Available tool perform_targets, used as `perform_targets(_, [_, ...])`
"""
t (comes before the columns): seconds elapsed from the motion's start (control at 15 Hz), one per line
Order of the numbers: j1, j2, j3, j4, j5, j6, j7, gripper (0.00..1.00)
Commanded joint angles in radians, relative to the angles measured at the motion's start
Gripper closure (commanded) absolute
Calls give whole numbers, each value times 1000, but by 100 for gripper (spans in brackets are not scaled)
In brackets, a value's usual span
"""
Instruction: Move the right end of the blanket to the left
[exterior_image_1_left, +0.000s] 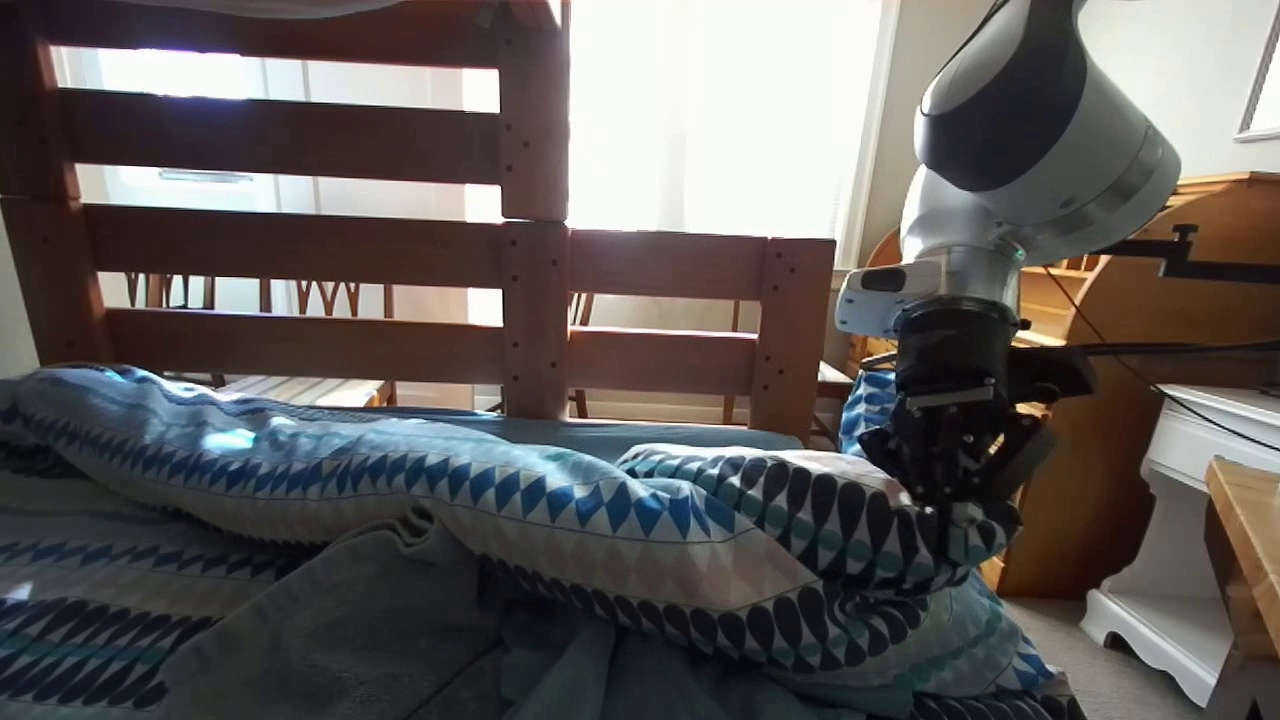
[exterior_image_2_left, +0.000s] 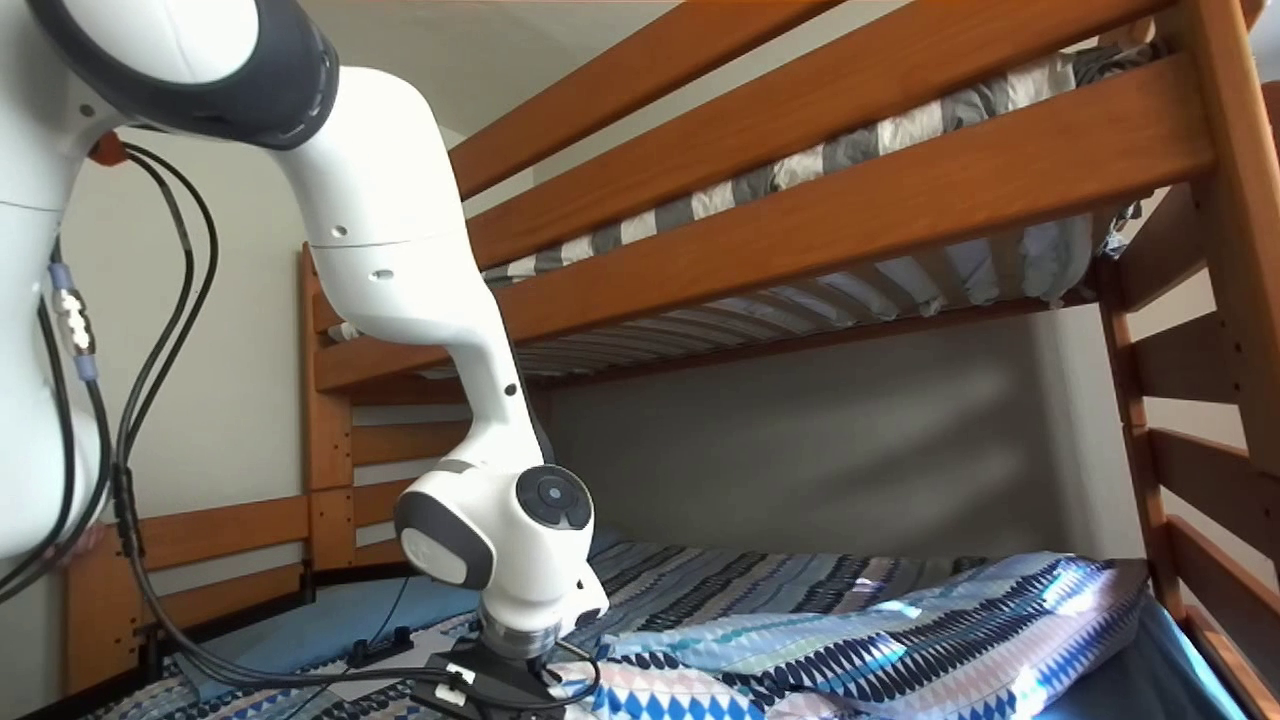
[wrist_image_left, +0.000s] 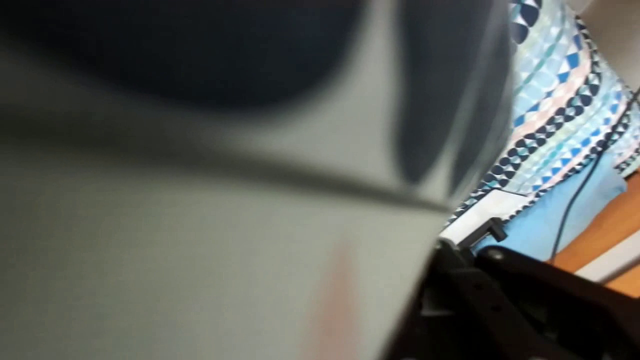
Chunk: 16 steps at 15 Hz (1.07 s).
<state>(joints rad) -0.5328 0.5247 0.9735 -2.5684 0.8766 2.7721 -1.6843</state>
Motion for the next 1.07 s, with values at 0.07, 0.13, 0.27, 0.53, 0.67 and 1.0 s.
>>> perform_targets(0.07, [94,-35,-83,-5,-5,-237,-53,98])
perform_targets(0.13, [118,-30,-112,3,0,-282,-71,98])
perform_targets(0.27, [181,-31,-180,19,0,-377,-95,98])
perform_targets(0.53, [339,-8,-358,86,-14,-526,-97,98])
perform_targets(0.67, [428,-11,-435,109,6,-516,-82,98])
perform_targets(1.0, [584,-74,-517,102,85,-397,-100,47])
